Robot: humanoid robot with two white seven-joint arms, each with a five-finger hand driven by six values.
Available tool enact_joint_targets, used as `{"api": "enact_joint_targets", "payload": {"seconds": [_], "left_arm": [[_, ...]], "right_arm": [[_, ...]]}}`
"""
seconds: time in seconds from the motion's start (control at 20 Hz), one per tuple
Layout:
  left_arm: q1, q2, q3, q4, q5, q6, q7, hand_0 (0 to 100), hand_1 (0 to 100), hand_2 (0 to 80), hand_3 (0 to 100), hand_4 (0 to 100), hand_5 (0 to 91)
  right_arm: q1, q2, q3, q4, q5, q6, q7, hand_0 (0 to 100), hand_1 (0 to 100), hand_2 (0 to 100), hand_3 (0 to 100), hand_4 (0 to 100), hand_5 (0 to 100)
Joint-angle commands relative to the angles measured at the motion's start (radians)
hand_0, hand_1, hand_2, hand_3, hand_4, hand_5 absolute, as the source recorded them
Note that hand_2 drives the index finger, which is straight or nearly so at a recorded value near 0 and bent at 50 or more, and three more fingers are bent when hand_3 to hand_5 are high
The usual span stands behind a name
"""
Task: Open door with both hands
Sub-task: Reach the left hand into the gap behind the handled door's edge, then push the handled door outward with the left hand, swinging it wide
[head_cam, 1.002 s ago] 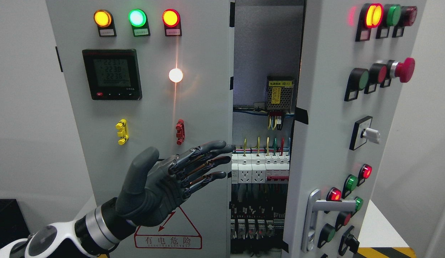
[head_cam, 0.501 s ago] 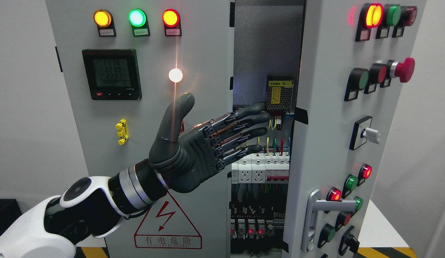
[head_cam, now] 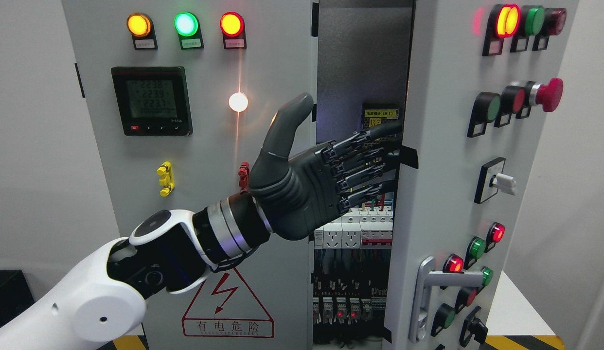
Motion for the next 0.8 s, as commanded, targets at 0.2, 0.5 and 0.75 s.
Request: {"api": "enact_joint_targets", "payload": {"seconds": [0.2,0.5,0.75], "left_arm": [[-0.043,-0.122,-0.092,0.071,0.055,0.006,-0.003,0,0,0.0,0,0,0.0],[-0.046,-0.126,-0.123,0.037,0.062,0.009,-0.003,0,0,0.0,0,0,0.0],[-0.063,-0.151,-0.134,0.012,0.060,0.009,-0.003,0,0,0.0,0,0,0.0]], "right_arm": [[0.000,0.000,0.000,0.000,0.001,0.000,0.000,0,0,0,0,0,0],[0.000,0.000,0.000,0.000,0.001,0.000,0.000,0,0,0,0,0,0],[0.000,0.000,0.000,0.000,0.000,0.000,0.001,0,0,0,0,0,0]]}}
